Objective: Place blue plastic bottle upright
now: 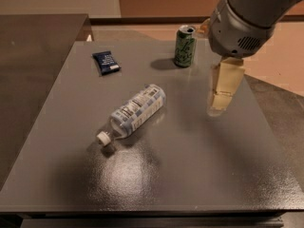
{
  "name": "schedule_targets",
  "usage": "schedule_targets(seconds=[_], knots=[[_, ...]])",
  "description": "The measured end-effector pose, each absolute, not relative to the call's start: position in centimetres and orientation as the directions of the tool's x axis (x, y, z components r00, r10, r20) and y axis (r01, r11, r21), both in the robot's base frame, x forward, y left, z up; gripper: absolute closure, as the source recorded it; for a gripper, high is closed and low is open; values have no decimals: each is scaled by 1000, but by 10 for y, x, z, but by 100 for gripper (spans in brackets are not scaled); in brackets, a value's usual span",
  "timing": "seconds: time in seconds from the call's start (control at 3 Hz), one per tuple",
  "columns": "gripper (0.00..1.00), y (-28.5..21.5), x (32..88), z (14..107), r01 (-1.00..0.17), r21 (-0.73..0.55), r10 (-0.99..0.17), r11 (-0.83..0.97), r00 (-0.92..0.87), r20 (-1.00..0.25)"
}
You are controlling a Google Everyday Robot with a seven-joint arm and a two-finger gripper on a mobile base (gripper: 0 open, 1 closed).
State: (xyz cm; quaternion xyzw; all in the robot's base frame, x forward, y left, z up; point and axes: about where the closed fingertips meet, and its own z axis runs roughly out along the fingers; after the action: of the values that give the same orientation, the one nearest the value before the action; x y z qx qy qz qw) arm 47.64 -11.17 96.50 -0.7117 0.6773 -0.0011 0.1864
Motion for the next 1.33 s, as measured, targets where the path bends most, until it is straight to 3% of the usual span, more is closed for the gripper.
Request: schedule_targets(seconds=[0.67,1.33], knots=[[0,-31,484,940,-908,-266,-898,-324,383,-215],[0,27,478,902,-816,-191,-809,-545,572,-137]])
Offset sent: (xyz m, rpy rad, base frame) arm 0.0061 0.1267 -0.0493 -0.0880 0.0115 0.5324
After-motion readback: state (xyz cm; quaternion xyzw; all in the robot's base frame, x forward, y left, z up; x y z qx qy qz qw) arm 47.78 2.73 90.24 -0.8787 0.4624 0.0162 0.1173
